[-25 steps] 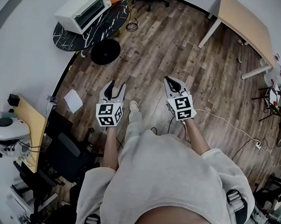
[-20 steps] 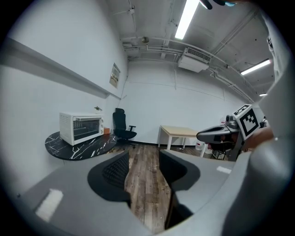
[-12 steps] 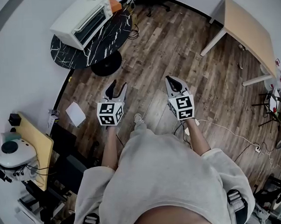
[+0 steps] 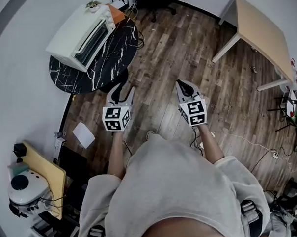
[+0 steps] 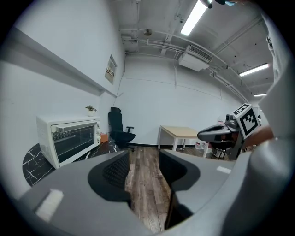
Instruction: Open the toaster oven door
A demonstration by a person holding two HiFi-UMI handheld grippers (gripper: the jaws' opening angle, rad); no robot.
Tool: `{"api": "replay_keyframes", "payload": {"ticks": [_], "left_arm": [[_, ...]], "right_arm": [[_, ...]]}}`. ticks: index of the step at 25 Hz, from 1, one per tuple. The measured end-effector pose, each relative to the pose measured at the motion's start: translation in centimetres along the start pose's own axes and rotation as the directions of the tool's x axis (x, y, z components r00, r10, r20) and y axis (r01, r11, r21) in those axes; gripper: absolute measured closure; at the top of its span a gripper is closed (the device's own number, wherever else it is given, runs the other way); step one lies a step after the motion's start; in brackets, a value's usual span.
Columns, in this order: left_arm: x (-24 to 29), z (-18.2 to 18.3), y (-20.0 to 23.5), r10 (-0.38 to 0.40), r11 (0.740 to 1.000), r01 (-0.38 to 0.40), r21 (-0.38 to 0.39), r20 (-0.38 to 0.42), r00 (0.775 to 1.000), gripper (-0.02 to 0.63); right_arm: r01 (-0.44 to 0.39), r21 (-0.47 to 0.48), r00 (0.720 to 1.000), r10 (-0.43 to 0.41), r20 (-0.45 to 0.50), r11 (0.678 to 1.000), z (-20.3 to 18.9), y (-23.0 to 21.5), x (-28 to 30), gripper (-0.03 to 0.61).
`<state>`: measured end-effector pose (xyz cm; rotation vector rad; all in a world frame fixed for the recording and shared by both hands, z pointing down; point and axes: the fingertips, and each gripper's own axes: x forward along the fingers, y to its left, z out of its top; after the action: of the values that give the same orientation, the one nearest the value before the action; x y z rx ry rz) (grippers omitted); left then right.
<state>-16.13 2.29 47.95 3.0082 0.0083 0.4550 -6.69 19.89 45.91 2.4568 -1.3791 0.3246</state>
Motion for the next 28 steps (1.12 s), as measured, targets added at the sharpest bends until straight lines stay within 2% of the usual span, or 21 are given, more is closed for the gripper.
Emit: {"api": "replay_keyframes", "payload": {"ticks": [10, 21, 28], "left_arm": [[4.1, 1.3, 3.6, -0.023, 0.999, 0.023, 0.024, -0.005, 1.000, 0.417], [7.0, 1.3, 3.3, -0.058, 0.997, 0.060, 0.051, -0.037, 0.998, 0.417], [10.4, 1.9, 4.3, -0.057, 0.996, 0.060, 0.065, -0.048, 0.997, 0.417]], "right_arm": [[0.037, 0.011, 0.999, -0.037, -0.010, 0.999, 0.2, -1.9, 4.4, 0.565], [0.065, 0.027, 0.997, -0.064, -0.035, 0.998, -1.4, -3.7, 5.4, 0.565], [0.054, 0.037, 0.998, -0.053, -0.034, 0.998, -1.7, -6.0, 8.4, 0.565]]}}
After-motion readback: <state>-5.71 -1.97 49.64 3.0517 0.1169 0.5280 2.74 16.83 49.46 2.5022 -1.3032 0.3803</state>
